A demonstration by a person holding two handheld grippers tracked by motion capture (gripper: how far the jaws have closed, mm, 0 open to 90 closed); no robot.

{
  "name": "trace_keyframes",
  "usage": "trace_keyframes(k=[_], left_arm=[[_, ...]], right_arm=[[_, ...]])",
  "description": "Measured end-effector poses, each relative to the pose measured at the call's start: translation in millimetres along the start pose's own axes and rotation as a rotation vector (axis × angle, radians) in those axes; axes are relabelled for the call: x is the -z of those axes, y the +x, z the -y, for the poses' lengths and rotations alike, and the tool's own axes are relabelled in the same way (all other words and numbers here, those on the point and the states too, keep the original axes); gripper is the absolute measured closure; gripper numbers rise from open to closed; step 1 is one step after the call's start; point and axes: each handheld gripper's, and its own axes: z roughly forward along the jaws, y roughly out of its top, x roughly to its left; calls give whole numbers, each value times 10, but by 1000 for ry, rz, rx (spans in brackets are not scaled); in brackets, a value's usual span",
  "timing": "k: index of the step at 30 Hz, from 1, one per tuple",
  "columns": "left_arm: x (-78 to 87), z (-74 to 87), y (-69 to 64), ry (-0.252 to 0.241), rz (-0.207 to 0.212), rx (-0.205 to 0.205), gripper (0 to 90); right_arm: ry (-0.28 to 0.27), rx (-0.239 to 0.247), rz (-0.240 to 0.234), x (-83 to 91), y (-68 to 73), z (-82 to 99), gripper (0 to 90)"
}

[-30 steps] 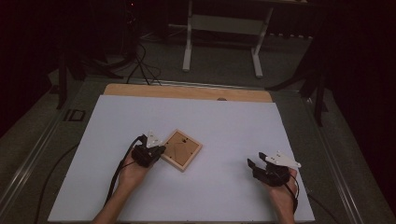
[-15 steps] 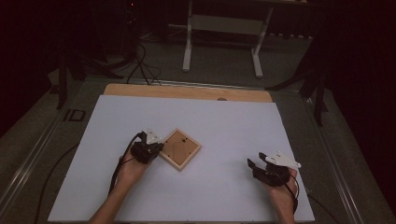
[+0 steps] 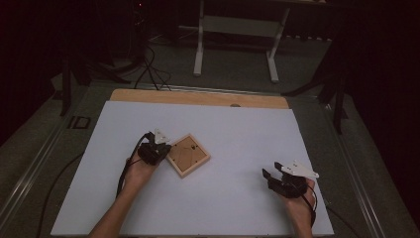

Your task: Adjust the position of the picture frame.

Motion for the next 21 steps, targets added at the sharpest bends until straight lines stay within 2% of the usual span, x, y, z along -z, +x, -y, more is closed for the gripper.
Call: trace_keyframes(k=[7, 13, 17, 21], left_arm=[[-103, -106, 83, 13, -7, 1, 900], [-187, -186, 55, 7, -13, 8, 900], [-166, -185, 20, 12, -18, 23, 895], [-33, -147, -41, -36, 0, 52, 762]], right_arm=[[0, -1, -1, -4, 0, 0, 441], [2, 1, -2, -5, 0, 1, 441], [0, -3, -1, 5, -9, 3, 441], [0, -5, 1, 10, -19, 6, 441]])
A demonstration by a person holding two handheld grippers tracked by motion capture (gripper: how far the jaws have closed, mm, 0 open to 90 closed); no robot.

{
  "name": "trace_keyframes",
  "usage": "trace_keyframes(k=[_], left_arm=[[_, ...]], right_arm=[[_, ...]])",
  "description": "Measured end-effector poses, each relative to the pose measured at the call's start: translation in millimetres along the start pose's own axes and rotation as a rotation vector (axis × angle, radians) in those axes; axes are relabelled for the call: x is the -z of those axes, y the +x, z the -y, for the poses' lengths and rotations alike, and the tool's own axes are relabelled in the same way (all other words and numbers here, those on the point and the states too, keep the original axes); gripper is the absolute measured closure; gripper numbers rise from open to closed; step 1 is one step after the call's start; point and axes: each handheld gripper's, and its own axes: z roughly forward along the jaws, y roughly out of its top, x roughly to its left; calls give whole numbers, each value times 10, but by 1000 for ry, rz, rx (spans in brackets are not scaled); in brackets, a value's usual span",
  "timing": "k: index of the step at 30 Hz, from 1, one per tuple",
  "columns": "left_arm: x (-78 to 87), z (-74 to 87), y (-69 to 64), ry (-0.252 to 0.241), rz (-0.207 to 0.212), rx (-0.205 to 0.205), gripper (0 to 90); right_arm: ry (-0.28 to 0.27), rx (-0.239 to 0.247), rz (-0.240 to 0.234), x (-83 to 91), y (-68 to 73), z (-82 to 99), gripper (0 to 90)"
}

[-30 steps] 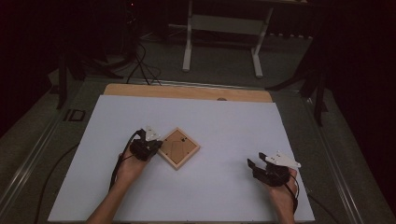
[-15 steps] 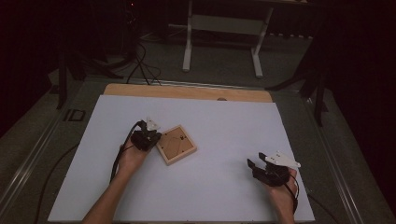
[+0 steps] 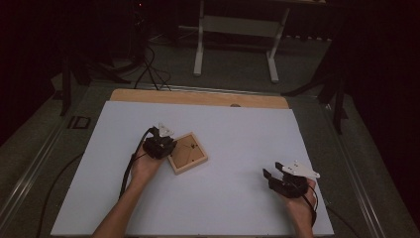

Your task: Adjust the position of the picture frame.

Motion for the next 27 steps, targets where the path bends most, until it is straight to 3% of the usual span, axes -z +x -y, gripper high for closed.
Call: trace_keyframes(k=[4, 6, 12, 16, 19, 27], left_arm=[[103, 37, -63, -17, -17, -6, 637], [126, 63, -77, -22, -32, 15, 580], [124, 176, -52, -19, -52, 87, 530], [98, 248, -55, 0, -67, 114, 513], [107, 280, -51, -13, -70, 142, 508], [111, 289, -63, -12, -81, 166, 507]], right_arm=[[2, 2, -1, -5, 9, -1, 441], [2, 7, -2, -6, 17, -4, 441], [2, 7, -2, -6, 17, -3, 440], [2, 7, -2, -8, 14, -2, 439], [3, 7, -2, -8, 15, -3, 439], [3, 7, -3, -7, 17, -2, 436]])
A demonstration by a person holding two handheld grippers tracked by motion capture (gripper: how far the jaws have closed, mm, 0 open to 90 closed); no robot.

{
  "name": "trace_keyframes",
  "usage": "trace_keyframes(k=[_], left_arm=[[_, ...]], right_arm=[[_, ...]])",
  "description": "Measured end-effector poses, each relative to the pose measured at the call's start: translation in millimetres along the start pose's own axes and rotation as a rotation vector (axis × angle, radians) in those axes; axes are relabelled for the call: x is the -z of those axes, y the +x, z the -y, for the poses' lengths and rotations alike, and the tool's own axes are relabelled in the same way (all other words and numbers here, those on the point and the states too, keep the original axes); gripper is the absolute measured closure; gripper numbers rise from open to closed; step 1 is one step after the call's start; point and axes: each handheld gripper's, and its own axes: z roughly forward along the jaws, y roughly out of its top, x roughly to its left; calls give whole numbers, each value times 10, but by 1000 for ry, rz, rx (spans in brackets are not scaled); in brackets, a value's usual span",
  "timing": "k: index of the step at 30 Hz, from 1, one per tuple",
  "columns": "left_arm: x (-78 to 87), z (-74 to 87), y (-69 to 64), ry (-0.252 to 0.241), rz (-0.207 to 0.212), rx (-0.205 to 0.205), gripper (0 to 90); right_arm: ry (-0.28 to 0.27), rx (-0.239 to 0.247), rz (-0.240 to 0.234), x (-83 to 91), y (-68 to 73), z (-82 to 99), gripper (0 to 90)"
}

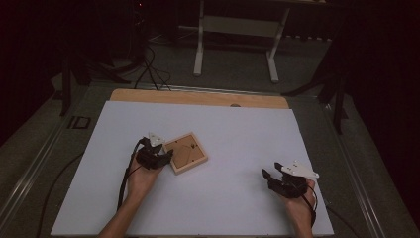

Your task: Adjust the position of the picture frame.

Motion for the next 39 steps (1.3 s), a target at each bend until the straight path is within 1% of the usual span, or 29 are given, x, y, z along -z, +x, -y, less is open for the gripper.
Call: trace_keyframes(k=[6, 8, 10, 11, 14, 15, 17, 20, 25, 28, 30, 33, 37, 39], left_arm=[[-18, 6, 60, 0, 36, 41, 489], [-29, 10, 89, -1, 55, 68, 472], [-38, 11, 107, -2, 79, 77, 481], [-43, 7, 109, -2, 90, 80, 505], [-51, -25, 94, 8, 77, 55, 518], [-57, -37, 96, 12, 79, 49, 522], [-71, -59, 111, 16, 81, 53, 545], [-98, -86, 141, 14, 87, 59, 617], [-154, -151, 145, 23, 99, 54, 651], [-196, -190, 124, 20, 107, 33, 677], [-224, -218, 101, 19, 106, 30, 693], [-258, -262, 53, 23, 111, -2, 715], [-301, -296, -15, 19, 126, -15, 737], [-315, -303, -43, 15, 135, -15, 745]], right_arm=[[2, 1, -2, -9, 10, -1, 435], [3, 2, -3, -10, 14, -1, 434], [3, 5, -5, -10, 17, -3, 435], [3, 4, -5, -11, 17, -2, 434], [5, 7, -4, -16, 17, -2, 434], [4, 7, -5, -18, 18, -3, 433], [6, 9, -5, -22, 21, -3, 433], [6, 9, -5, -22, 22, -4, 433], [7, 9, -6, -25, 21, -3, 433], [7, 11, -7, -29, 25, -5, 432], [8, 11, -7, -31, 24, -5, 433], [7, 10, -7, -29, 22, -5, 432], [7, 9, -6, -28, 19, -5, 432], [7, 8, -6, -28, 19, -5, 432]])
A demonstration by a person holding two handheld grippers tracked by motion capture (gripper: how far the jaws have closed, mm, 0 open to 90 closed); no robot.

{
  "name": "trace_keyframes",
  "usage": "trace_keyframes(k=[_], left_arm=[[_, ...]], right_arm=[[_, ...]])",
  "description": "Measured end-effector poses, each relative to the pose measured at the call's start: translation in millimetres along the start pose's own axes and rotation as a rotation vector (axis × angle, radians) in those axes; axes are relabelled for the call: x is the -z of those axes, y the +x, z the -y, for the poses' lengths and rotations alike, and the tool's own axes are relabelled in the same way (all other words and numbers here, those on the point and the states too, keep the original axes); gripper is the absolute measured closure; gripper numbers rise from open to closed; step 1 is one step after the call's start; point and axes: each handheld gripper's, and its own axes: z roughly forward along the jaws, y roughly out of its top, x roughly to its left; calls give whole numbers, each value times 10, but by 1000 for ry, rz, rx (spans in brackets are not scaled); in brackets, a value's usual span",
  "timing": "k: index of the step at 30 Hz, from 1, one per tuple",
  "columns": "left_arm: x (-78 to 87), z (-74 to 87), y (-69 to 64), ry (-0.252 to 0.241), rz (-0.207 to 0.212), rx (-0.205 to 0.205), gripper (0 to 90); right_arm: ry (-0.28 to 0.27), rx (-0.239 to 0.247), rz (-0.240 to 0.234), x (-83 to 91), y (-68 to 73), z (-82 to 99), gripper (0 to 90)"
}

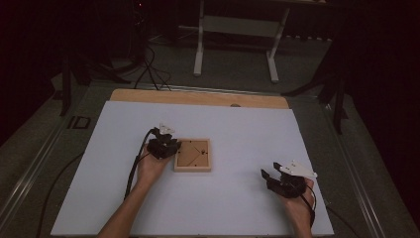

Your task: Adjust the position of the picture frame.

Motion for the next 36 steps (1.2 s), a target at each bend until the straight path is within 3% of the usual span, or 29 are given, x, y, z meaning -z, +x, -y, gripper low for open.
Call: trace_keyframes(k=[6, 10, 21, 28, 36], left_arm=[[-3, -1, -15, 4, 29, -10, 720], [92, 47, -33, -14, 23, -23, 680], [505, 336, 4, -27, 19, -55, 864], [618, 447, 44, -37, 15, -41, 893], [699, 481, 12, -52, 14, -55, 895]], right_arm=[[-5, -2, 1, 8, -8, 0, 432], [-9, -6, 4, 19, -18, 4, 432], [-5, -4, 4, 16, -3, 3, 433], [-3, 1, 3, 15, 8, 0, 433], [-7, 1, 1, 18, 12, 0, 433]])
